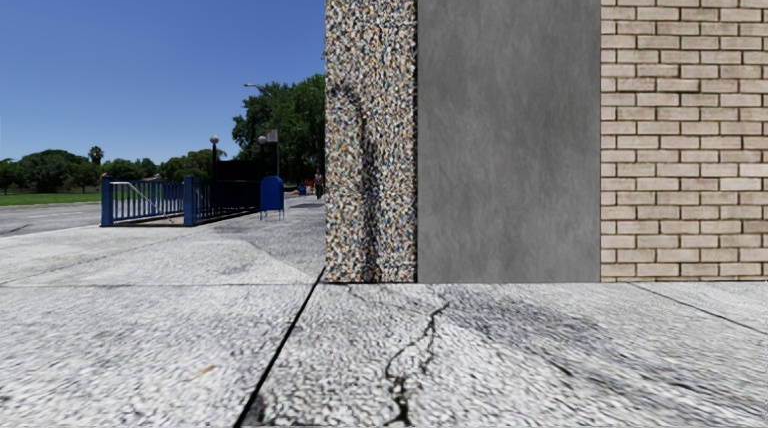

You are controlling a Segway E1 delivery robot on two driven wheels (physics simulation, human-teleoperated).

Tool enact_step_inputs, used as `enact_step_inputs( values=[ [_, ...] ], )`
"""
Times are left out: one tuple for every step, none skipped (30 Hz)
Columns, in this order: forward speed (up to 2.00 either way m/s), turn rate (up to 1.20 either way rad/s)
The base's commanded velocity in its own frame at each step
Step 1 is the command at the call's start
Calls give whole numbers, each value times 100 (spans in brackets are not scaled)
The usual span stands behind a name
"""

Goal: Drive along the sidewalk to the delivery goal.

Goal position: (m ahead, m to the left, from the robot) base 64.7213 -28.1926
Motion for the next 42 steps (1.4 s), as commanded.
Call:
enact_step_inputs(
  values=[
    [128,0],
    [128,0],
    [128,0],
    [128,0],
    [128,0],
    [128,0],
    [128,0],
    [128,-13],
    [128,-47],
    [128,-61],
    [128,-70],
    [128,-70],
    [128,-93],
    [128,-120],
    [128,-120],
    [128,-120],
    [128,-120],
    [128,-120],
    [128,-120],
    [128,-120],
    [128,-120],
    [128,-120],
    [128,-120],
    [128,-120],
    [128,-120],
    [128,-120],
    [128,-120],
    [128,-120],
    [128,-120],
    [128,-120],
    [128,-120],
    [128,-120],
    [128,-120],
    [128,-120],
    [128,-120],
    [128,-120],
    [128,-120],
    [128,-120],
    [128,-120],
    [128,-120],
    [128,-120],
    [128,-120]
  ],
)
